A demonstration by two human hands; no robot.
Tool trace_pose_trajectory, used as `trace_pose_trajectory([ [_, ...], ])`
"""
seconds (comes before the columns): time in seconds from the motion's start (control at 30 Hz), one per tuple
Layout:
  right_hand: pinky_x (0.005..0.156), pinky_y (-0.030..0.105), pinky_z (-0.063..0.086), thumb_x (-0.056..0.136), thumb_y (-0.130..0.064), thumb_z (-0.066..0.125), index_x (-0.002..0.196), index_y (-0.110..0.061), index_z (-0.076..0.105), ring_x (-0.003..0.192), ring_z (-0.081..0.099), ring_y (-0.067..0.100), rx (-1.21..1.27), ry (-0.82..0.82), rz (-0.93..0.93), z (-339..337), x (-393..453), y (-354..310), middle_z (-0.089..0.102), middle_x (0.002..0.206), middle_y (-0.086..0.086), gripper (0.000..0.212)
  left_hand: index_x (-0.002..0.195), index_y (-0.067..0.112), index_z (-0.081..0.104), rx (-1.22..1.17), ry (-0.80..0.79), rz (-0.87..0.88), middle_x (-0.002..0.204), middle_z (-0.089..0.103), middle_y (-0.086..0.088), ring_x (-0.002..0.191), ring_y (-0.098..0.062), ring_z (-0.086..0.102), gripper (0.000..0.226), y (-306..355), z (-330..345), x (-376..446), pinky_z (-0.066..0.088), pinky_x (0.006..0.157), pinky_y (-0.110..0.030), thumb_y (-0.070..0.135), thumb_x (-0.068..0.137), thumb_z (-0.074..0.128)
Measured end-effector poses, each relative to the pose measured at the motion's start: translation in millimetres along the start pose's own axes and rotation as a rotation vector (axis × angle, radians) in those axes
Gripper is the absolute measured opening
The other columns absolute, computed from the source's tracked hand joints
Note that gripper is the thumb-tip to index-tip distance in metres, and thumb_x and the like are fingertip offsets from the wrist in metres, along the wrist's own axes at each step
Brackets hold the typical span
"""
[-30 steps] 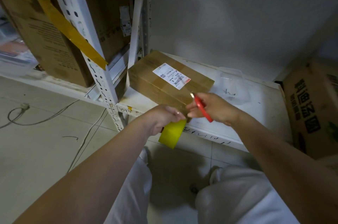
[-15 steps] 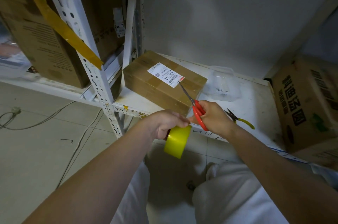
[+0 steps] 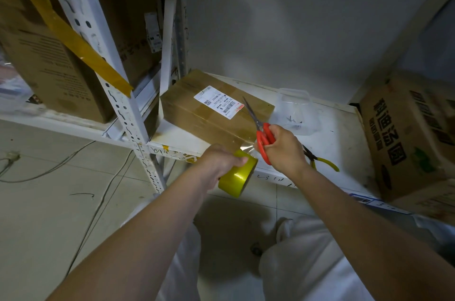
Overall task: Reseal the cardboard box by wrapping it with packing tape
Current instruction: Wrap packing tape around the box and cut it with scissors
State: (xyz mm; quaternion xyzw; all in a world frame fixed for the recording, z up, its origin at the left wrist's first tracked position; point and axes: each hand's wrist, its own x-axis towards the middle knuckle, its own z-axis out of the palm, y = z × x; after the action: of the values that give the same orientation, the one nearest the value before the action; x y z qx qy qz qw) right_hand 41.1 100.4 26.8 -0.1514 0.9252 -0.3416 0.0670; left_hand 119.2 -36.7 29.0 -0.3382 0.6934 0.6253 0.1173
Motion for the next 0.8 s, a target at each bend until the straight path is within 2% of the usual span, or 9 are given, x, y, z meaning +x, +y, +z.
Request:
trace_pose_trajectory([
  [0.1,0.064,0.026,0.042,0.091,-0.03,0.062,0.094,-0.026,0.057,0.071,0.055,0.009,-0.028,0.011,-0.045,0,1,-9,0.058,0.079,-0.008,0.007,0.125,0.003,0.052,0.181,0.076,0.038,0.127,0.058,-0.013,0.117,-0.03,0.055,0.058,7,0,2,0.046,0.094,-0.035,0.025,0.078,0.079],
  [0.2,0.065,0.028,0.046,0.091,-0.028,0.061,0.091,-0.026,0.059,0.072,0.059,0.013,0.0,0.054,-0.068,-4,9,-18,0.061,0.076,-0.007,0.003,0.115,0.005,0.057,0.34,0.181,0.075,0.119,0.062,-0.012,0.111,-0.03,0.057,0.051,5,-4,7,0.048,0.09,-0.034,0.033,0.077,0.077],
  [0.37,0.075,0.03,0.049,0.093,-0.033,0.059,0.09,-0.027,0.054,0.079,0.062,0.016,-0.131,0.043,-0.077,-3,32,-20,0.058,0.076,-0.01,0.008,0.094,0.01,0.061,0.301,0.239,0.098,0.103,0.067,-0.006,0.101,-0.028,0.062,0.04,6,-5,17,0.047,0.078,-0.03,0.045,0.078,0.073],
  [0.43,0.08,0.033,0.049,0.093,-0.033,0.06,0.097,-0.026,0.054,0.088,0.062,0.019,-0.217,0.023,-0.066,-2,41,-16,0.059,0.083,-0.007,0.01,0.101,0.012,0.065,0.261,0.251,0.112,0.108,0.069,-0.006,0.102,-0.028,0.062,0.04,9,-2,21,0.05,0.084,-0.032,0.046,0.08,0.071],
  [0.53,0.086,0.035,0.048,0.094,-0.031,0.059,0.116,-0.016,0.055,0.099,0.06,0.023,-0.315,-0.012,-0.054,-2,51,-15,0.059,0.097,0.0,0.027,0.108,0.015,0.067,0.225,0.258,0.134,0.115,0.068,-0.005,0.106,-0.028,0.061,0.039,14,3,25,0.05,0.094,-0.038,0.044,0.082,0.069],
  [0.7,0.084,0.033,0.047,0.093,-0.033,0.059,0.124,-0.016,0.053,0.105,0.06,0.026,-0.403,-0.029,-0.057,3,63,-12,0.063,0.112,0.006,0.036,0.109,0.016,0.068,0.257,0.257,0.126,0.115,0.068,-0.004,0.107,-0.029,0.061,0.038,18,6,32,0.05,0.096,-0.04,0.044,0.083,0.068],
  [0.8,0.082,0.033,0.048,0.092,-0.035,0.06,0.122,-0.017,0.053,0.103,0.06,0.025,-0.403,-0.033,-0.055,5,66,-12,0.063,0.111,0.005,0.036,0.109,0.015,0.068,0.269,0.253,0.117,0.116,0.068,-0.005,0.107,-0.029,0.061,0.038,18,4,34,0.049,0.095,-0.038,0.043,0.083,0.068],
])
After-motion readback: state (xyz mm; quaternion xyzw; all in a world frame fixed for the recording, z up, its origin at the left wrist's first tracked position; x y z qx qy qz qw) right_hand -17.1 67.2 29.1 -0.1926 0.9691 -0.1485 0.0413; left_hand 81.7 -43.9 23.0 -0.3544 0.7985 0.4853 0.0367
